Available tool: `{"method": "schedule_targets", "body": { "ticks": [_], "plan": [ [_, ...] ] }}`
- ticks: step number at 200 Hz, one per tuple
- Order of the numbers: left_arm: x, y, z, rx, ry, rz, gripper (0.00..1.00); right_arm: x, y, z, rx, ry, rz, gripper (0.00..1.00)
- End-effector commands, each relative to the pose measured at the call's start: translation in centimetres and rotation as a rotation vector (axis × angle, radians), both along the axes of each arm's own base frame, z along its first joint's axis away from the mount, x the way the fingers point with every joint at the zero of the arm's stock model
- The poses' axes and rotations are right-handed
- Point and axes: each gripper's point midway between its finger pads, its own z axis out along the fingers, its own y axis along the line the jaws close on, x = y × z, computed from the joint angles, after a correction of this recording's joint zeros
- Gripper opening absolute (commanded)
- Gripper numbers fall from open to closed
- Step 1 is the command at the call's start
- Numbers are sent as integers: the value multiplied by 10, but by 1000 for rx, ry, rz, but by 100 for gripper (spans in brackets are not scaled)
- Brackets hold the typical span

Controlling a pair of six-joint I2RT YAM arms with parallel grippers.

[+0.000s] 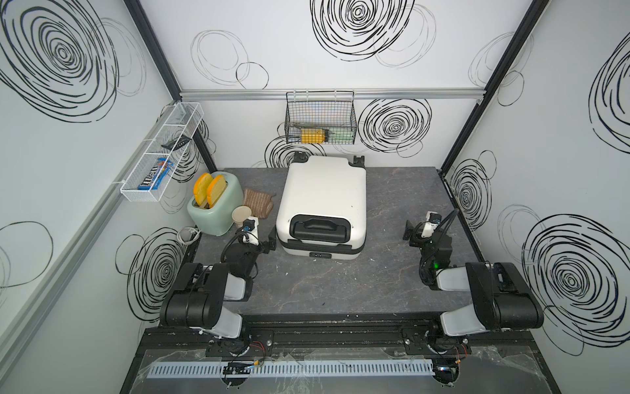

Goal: Open the suitcase zippers
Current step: Pick up the suitcase from the center of the board.

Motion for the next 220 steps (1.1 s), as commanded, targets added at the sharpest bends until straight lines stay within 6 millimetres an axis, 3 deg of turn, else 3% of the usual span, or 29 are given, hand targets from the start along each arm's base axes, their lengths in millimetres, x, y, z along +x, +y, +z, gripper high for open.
{"method": "schedule_targets", "body": {
  "ticks": [1, 41, 77, 105, 129, 151, 167, 196, 220],
  "plan": [
    [4, 1, 21, 13, -76, 5, 96, 4, 1, 5, -8, -13, 5, 97],
    [-3, 27, 31, -50, -111, 143, 96, 9, 6, 11, -18, 15, 37, 97],
    [2, 41, 32, -59, -78, 246, 96, 22, 18, 46, -7, 36, 91, 97],
    [23, 52, 33, -62, 19, 308, 96, 31, 60, 86, 30, -10, 313, 97],
    [41, 52, 50, -115, 79, 321, 96, 41, 100, 117, 42, 9, 446, 97],
    [44, 34, 84, -289, 32, 227, 96, 46, 139, 139, 54, 60, 545, 97],
    [49, 16, 102, -319, 72, 171, 98, 43, 167, 153, 96, 111, 662, 97],
    [48, -21, 121, -283, 219, 53, 98, 16, 219, 171, -55, 138, 849, 97],
    [34, -41, 121, -278, 352, -50, 98, -12, 263, 180, -203, 154, 960, 97]
  ]
}}
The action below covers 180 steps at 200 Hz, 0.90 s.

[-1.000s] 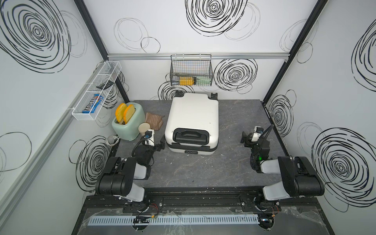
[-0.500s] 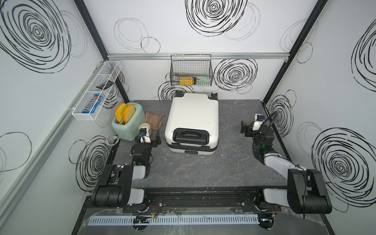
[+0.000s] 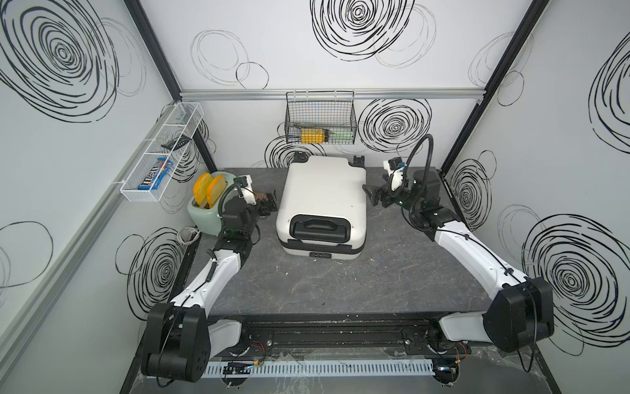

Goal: Open the suitcase zippers
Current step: Pick up the suitcase from the center of the board.

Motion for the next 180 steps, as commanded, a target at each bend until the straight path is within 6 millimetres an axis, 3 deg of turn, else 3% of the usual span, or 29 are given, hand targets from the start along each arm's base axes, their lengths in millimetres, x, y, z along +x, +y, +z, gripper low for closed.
{"method": "schedule_targets", "body": {
  "ticks": [1, 27, 64, 96, 130, 180],
  "plan": [
    [-23, -24, -20, -35, 205, -137, 98, -39, 39, -15, -184, 40, 164, 97],
    [-45, -36, -30, -35, 312, -237, 100, -67, 80, -8, -289, 42, 293, 97],
    [-72, -38, -41, -56, 419, -321, 96, -109, 131, -13, -430, 26, 504, 97],
    [-83, -30, -56, -32, 465, -292, 94, -127, 164, -31, -488, 90, 633, 97],
    [-90, -28, -66, -37, 494, -286, 94, -137, 179, -60, -566, 175, 703, 100],
    [-96, -23, -74, -16, 532, -281, 91, -119, 177, -93, -680, 228, 650, 87]
  ]
}}
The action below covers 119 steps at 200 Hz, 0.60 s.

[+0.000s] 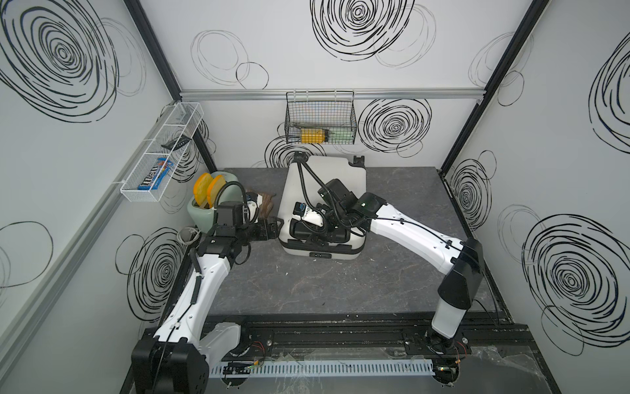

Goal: Open the suitcase zippers
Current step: Pick up the suitcase from the center of the board.

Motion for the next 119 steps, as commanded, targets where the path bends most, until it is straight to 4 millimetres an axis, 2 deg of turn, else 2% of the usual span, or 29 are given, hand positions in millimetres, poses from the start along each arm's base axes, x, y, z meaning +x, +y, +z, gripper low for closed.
{"method": "schedule_targets", "body": {
  "ticks": [1, 48, 96, 119],
  "plan": [
    [-5, 2, -3, 14, 5, -14, 91, 4, -9, -8, -84, -14, -8, 86],
    [-4, 4, -6, 20, 4, -8, 86, 17, -7, -24, -145, -23, -36, 74],
    [0, 2, -6, 31, -13, -40, 79, 26, -10, -35, -211, -33, -67, 47],
    [2, -1, -3, 32, -32, -59, 74, 29, -11, -30, -207, -54, -75, 28]
  ]
}}
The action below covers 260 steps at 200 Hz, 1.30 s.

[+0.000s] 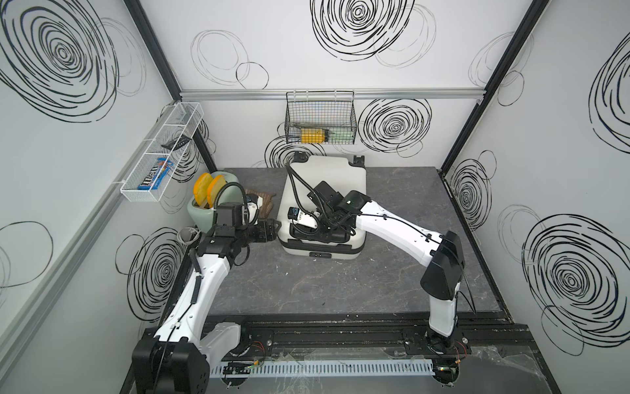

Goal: Open the suitcase zippers
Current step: Pick up the suitcase from the center of the board, then unzip the zipper on the suitcase.

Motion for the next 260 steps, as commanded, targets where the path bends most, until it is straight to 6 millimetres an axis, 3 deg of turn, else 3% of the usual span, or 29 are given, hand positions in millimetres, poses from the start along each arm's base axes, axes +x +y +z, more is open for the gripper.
{"method": "schedule_targets", "body": {
  "ticks": [1, 33, 65, 83, 101, 136, 184, 226, 260],
  "plan": [
    [5, -2, 2, 6, -32, -33, 74, 16, -12, 1, -51, -57, -41, 27],
    [9, -23, 13, 26, -76, -134, 71, 21, -21, 32, 20, -137, -53, 15],
    [7, -47, 48, 68, -240, -250, 70, 34, -53, 69, 118, -163, -102, 9],
    [-5, -63, 70, 77, -390, -331, 70, 33, -75, 86, 200, -134, -93, 8],
    [-24, -78, 79, 88, -519, -434, 71, 27, -95, 88, 223, -151, -56, 4],
    [-58, -98, 60, 135, -682, -606, 71, 12, -127, 98, 271, -210, 20, 0],
    [-81, -130, 28, 138, -787, -772, 63, -13, -154, 112, 266, -314, 196, 0],
    [-103, -168, 3, 112, -851, -913, 59, -38, -163, 107, 233, -360, 335, 0],
    [-111, -179, -5, 74, -873, -929, 55, -51, -168, 106, 219, -384, 397, 0]
  ]
}}
